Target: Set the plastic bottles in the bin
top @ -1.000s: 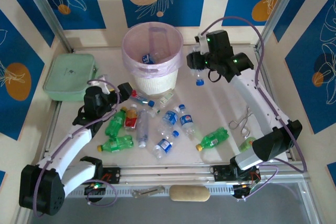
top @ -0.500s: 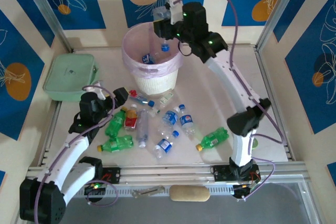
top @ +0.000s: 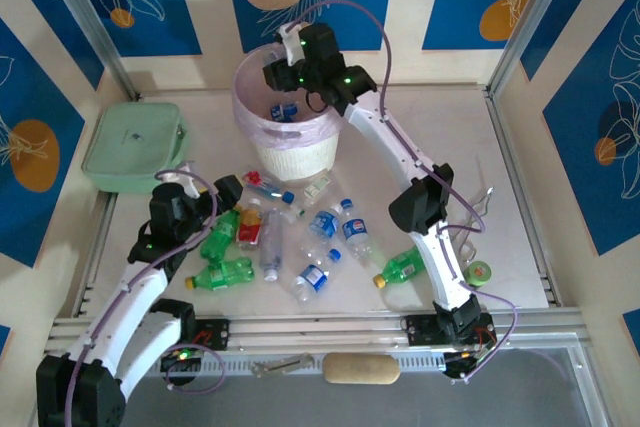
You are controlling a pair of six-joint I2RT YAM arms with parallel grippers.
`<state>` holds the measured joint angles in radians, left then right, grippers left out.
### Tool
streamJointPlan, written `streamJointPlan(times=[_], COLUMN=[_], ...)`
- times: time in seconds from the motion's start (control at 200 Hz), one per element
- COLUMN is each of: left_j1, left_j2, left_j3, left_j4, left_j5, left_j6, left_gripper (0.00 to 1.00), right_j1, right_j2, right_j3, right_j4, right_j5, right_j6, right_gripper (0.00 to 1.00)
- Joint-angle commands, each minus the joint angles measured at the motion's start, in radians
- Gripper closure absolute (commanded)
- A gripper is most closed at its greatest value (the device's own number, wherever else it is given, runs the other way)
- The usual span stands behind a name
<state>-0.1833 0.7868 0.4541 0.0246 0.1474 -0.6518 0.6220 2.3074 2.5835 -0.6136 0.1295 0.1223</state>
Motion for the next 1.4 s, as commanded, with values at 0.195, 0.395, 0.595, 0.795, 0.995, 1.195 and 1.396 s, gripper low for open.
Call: streamJointPlan(times=[0.195,0.395,0.595,0.795,0.995,1.195,1.396], left_j1=[0.012,0.012,0.012,0.012,0.012,0.012,0.012], left_j2=[-0.037,-0.031,-0.022,-0.013,-0.009,-0.003,0.013], left_j3=[-0.019,-0.015,-0.014,-0.011,-0.012,-0.006,0.030], left_j4=[-0.005,-0.001,0.008,0.017,0.018,0.003,-0.100], left_j5=[-0.026,-0.028,-0.025,-0.018,-0.016,-0.008,-0.019], left_j6=[0.015,0.007,0.002,-0.001,-0.001,-0.002,0.017], left_gripper=[0.00,0.01,0.01,0.01,0.01,0.01,0.01], right_j1=[0.019,0.019,0.019,0.019,0.022,0.031,0.043], right_j2=[0.018,0.027,0.029,0.029,0.023,-0.019,-0.124], right_j3=[-0.065,-0.062,-0.047,-0.020,0.019,0.062,0.018], right_j4=[-0.012,-0.018,-0.016,-0.018,-0.029,-0.021,-0.012], right_j5=[-0.030,-0.034,-0.036,-0.039,-0.039,-0.044,-0.048], right_j6=[0.013,0.011,0.011,0.011,0.013,0.008,-0.001], right_gripper=[0.58,0.56,0.30,0.21,0.18,0.00,0.01])
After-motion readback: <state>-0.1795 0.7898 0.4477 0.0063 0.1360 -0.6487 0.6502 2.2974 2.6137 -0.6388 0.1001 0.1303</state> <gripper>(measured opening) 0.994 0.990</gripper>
